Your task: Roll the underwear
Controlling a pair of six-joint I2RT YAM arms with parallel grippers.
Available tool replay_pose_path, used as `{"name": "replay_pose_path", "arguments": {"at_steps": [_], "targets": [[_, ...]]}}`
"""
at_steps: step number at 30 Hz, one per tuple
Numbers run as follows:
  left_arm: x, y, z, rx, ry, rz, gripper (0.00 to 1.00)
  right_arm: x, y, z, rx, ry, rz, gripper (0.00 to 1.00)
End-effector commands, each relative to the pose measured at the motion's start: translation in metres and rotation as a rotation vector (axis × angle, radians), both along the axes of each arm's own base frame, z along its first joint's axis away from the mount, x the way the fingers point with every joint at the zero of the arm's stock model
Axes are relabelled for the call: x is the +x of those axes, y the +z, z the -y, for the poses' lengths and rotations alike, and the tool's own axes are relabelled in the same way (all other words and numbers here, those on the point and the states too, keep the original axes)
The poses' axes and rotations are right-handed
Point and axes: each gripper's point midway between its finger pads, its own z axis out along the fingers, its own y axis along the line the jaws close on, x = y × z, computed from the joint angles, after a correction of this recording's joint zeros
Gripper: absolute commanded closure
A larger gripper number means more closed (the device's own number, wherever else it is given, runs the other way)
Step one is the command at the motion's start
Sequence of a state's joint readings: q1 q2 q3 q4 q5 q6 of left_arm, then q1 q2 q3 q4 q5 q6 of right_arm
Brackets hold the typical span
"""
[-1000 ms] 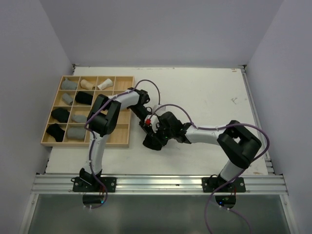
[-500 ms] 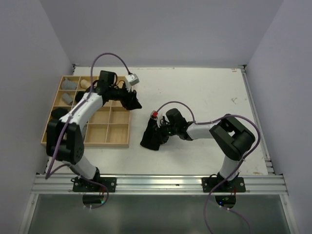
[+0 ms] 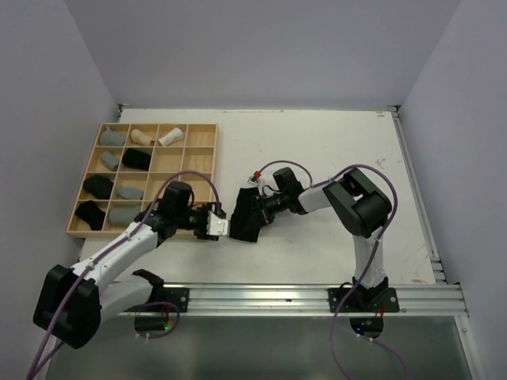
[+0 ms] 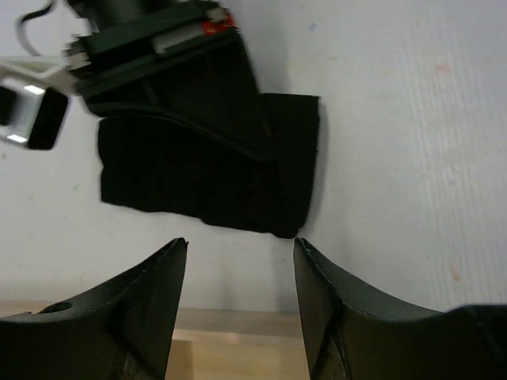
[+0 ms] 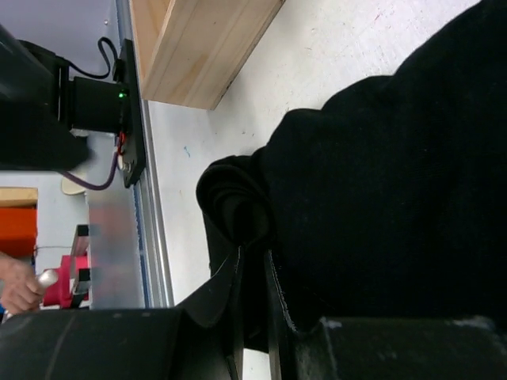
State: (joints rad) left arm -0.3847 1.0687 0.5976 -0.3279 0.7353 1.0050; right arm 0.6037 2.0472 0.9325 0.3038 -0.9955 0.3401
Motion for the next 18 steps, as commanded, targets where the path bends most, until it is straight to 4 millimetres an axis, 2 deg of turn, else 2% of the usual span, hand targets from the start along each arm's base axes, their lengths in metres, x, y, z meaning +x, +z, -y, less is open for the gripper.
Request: {"name": "replay_pose_path", "arguments": {"at_steps": [1,2,3,7,8,9,11,18], "targets": [[-0.003,-0.008,0.019,0.027,-0.150,0.272,0.40,-0.019,-0.089,0.044,-0.341,-0.085,-0.076,0.89],[0.000,-0.008,0.022,0.029,-0.149,0.311,0.40,-0.019,-0.091,0.046,-0.353,-0.088,-0.078,0.89],[-0.008,-0.019,0.028,0.044,-0.180,0.296,0.40,-0.019,-0.094,0.048,-0.363,-0.089,-0.078,0.89],[-0.017,-0.033,0.040,0.066,-0.225,0.272,0.41,-0.020,-0.098,0.050,-0.386,-0.083,-0.089,0.89],[-0.012,-0.028,0.045,0.054,-0.224,0.315,0.41,-0.021,-0.100,0.051,-0.390,-0.084,-0.096,0.89],[-0.015,-0.031,0.049,0.057,-0.239,0.314,0.41,-0.020,-0.101,0.050,-0.393,-0.083,-0.098,0.89],[-0.013,-0.033,0.053,0.057,-0.235,0.321,0.42,-0.019,-0.104,0.052,-0.408,-0.084,-0.101,0.89],[-0.013,-0.073,0.053,0.171,-0.276,0.230,0.50,-0.018,-0.106,0.055,-0.426,-0.089,-0.088,0.89]]}}
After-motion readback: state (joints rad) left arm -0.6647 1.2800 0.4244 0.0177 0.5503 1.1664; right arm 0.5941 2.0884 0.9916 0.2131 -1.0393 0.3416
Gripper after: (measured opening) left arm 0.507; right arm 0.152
